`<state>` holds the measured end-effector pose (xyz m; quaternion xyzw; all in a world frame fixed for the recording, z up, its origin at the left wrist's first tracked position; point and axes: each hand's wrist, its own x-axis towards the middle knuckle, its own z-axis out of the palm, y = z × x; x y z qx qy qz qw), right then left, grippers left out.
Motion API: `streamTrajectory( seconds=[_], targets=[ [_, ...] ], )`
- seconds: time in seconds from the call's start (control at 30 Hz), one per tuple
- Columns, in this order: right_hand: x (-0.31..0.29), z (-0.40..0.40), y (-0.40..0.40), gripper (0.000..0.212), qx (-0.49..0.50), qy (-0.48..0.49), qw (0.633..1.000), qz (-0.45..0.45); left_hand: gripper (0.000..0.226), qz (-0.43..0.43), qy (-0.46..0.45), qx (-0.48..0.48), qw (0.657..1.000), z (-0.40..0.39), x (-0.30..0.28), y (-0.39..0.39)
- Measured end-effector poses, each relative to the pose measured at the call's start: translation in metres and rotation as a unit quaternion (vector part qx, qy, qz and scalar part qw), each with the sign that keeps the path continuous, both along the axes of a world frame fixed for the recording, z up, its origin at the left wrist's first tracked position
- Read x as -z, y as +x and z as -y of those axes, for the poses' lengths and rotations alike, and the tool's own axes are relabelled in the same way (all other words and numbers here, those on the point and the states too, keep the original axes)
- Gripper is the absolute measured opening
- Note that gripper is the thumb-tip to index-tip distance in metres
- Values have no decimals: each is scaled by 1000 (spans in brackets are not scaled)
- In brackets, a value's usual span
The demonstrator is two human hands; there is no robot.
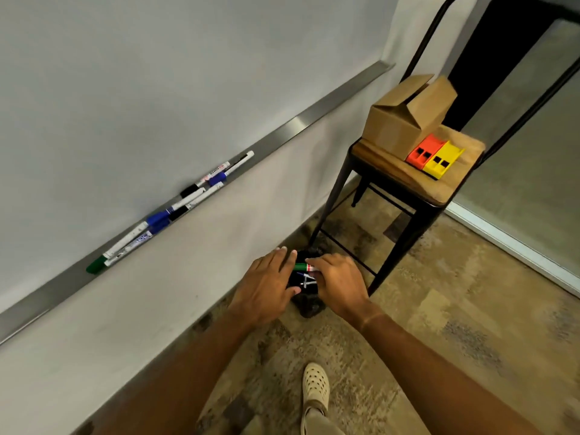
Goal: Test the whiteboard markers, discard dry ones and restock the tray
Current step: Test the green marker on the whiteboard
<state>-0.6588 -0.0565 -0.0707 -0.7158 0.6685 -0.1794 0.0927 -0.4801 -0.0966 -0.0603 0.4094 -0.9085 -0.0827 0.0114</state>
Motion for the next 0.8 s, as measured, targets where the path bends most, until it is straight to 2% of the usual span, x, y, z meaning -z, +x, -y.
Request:
streamTrajectory(
  seconds=[0.4,0.53,0.7,0.8],
  targets=[
    [94,32,-34,30,-6,67,998,-19,90,51,77,-66,994,24,78,-25],
    [122,60,-42,39,12,98,994,-43,92,51,98,-85,990,38,97,-21],
    [149,98,-49,63,15,125,988,-94,93,64,102,-104,987,58,111,-12],
    [152,104,-52,60,26,130,987,-95,94,73,95,-108,987,67,114,-8]
  ],
)
